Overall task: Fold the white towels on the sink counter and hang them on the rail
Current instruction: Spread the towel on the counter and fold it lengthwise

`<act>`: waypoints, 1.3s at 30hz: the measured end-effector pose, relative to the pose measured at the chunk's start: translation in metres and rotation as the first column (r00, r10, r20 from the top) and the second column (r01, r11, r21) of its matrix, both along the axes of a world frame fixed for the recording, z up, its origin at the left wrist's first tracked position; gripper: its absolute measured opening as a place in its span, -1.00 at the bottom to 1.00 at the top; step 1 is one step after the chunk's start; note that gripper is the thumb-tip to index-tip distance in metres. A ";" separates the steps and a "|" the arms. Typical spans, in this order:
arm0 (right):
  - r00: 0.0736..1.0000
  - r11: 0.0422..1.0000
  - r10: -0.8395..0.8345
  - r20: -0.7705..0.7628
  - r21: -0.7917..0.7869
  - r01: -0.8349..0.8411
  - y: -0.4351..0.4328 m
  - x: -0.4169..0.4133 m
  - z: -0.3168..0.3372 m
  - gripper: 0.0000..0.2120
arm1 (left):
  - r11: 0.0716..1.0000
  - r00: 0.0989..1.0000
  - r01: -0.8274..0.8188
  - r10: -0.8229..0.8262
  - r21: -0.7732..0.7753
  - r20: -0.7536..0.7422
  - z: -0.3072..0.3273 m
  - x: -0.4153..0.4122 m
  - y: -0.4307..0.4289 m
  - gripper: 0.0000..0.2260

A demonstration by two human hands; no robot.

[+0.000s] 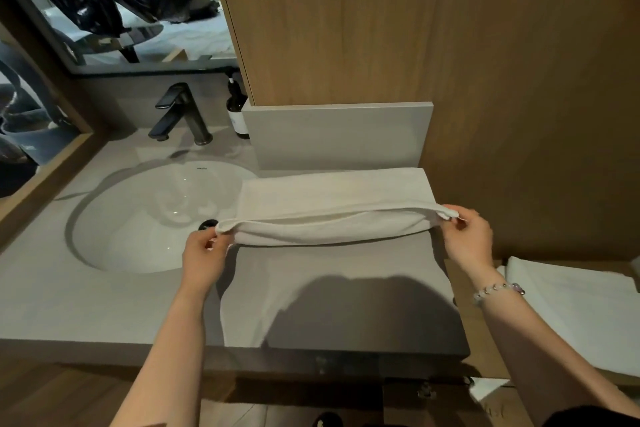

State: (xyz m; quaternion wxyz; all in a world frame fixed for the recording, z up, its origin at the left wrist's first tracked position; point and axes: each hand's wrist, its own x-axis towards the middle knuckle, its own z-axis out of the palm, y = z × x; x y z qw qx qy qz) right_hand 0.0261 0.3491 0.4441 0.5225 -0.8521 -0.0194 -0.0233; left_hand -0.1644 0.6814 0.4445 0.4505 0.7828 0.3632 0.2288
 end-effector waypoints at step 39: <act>0.998 0.865 -0.015 -0.054 -0.502 -0.014 0.043 0.088 -0.009 -0.67 | 0.942 0.883 0.017 0.143 0.334 -0.447 -0.007 0.105 0.040 -0.67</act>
